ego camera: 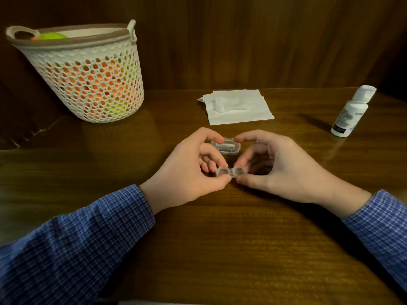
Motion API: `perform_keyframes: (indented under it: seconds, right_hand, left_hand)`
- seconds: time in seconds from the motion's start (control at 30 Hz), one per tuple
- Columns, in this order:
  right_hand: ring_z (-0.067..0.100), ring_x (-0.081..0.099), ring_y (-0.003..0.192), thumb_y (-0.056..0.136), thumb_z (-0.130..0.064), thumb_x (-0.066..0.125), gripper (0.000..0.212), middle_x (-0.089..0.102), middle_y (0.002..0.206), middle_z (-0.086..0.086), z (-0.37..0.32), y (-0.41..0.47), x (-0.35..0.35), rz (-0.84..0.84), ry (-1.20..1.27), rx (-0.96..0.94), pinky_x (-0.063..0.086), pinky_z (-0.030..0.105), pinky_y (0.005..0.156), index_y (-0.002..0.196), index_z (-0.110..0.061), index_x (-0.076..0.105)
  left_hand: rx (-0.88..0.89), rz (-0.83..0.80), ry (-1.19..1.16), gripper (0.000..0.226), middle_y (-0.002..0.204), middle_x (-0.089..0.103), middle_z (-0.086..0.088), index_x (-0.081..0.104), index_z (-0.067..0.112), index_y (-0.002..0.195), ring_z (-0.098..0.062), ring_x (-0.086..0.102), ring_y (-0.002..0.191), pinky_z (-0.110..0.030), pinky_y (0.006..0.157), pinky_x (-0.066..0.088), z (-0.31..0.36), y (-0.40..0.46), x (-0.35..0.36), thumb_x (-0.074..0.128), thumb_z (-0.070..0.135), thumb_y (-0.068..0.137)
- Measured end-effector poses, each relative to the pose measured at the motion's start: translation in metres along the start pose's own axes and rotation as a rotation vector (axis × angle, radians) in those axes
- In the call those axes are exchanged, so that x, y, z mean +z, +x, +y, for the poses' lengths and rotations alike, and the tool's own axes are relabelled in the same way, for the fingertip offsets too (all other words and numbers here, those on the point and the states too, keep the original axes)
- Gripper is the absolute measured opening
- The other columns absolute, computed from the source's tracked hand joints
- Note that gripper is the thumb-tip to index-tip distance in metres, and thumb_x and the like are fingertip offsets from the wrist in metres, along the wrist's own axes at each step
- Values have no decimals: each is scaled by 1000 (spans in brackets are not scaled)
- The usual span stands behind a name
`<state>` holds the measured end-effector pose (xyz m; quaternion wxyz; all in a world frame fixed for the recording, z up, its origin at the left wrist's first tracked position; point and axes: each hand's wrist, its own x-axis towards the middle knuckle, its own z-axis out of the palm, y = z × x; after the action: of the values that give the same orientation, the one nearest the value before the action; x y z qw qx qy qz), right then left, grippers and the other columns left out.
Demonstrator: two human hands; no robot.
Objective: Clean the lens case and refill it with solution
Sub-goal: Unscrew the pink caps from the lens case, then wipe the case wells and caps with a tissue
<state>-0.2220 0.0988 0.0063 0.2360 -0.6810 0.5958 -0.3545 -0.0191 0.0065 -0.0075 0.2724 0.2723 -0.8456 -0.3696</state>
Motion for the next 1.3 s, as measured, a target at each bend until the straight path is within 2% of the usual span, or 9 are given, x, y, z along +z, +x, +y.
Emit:
perform_keyframes:
  seconds: [0.23,0.37,0.5,0.57,0.67,0.77,0.87,1.07,1.3]
  right_hand:
    - [2,74,85,74,-23,90,73,77,92,-15,-51,4,18,-48,6,-57,57,14,79,136,-33,53]
    - [3,75,87,72,-31,90,77,77,95,-17,-100,9,49,-91,38,-144,61,22,80,138,-37,51]
    - [5,75,86,73,-29,90,78,78,94,-16,-153,13,90,-154,119,-240,61,21,81,141,-33,51]
    - [6,76,86,75,-28,90,77,78,96,-16,-179,13,115,-190,160,-281,60,18,80,141,-31,51]
    - [4,76,87,76,-28,89,74,78,97,-16,-215,12,157,-246,209,-330,59,16,80,140,-31,52]
    - [3,75,89,76,-30,89,75,77,96,-17,-247,8,199,-297,248,-368,58,14,80,141,-28,52]
    - [3,75,88,75,-28,89,78,77,95,-14,-273,3,237,-344,315,-389,58,15,79,143,-24,50]
    - [-2,73,89,75,-27,89,81,78,95,-16,-306,-5,304,-400,355,-425,57,12,76,145,-23,48]
    - [-6,71,89,77,-31,88,70,75,94,-15,-326,-17,378,-438,378,-437,56,10,72,137,-22,53]
  left_hand:
    - [-14,149,-41,69,98,77,10,50,24,133,-14,74,91,-30,79,61,14,-55,-37,88,20,76]
    - [-68,284,-123,75,103,76,8,48,28,132,-14,74,98,-30,86,61,21,-112,-71,90,15,71]
    - [-160,490,-472,81,109,77,-3,50,25,133,-22,74,105,-36,88,62,23,-182,-99,91,25,62]
    - [-180,612,-679,80,113,76,-11,53,20,134,-26,74,108,-37,87,61,22,-216,-106,93,21,64]
    - [-154,803,-941,80,111,76,-17,57,13,134,-29,73,107,-34,87,60,17,-262,-112,94,14,63]
    - [-112,969,-1066,93,114,74,-17,57,10,134,-29,71,112,-39,93,60,12,-302,-120,101,19,53]
    - [-70,1081,-1087,76,117,73,-20,59,10,133,-33,68,117,-42,97,58,6,-336,-132,92,11,65]
    - [-3,1182,-1078,50,116,73,-22,73,17,119,-31,73,106,-32,82,61,-17,-395,-149,89,10,73]
    - [-60,1264,-968,50,116,73,-20,71,13,122,-32,72,109,-34,88,60,-46,-462,-168,88,11,75]
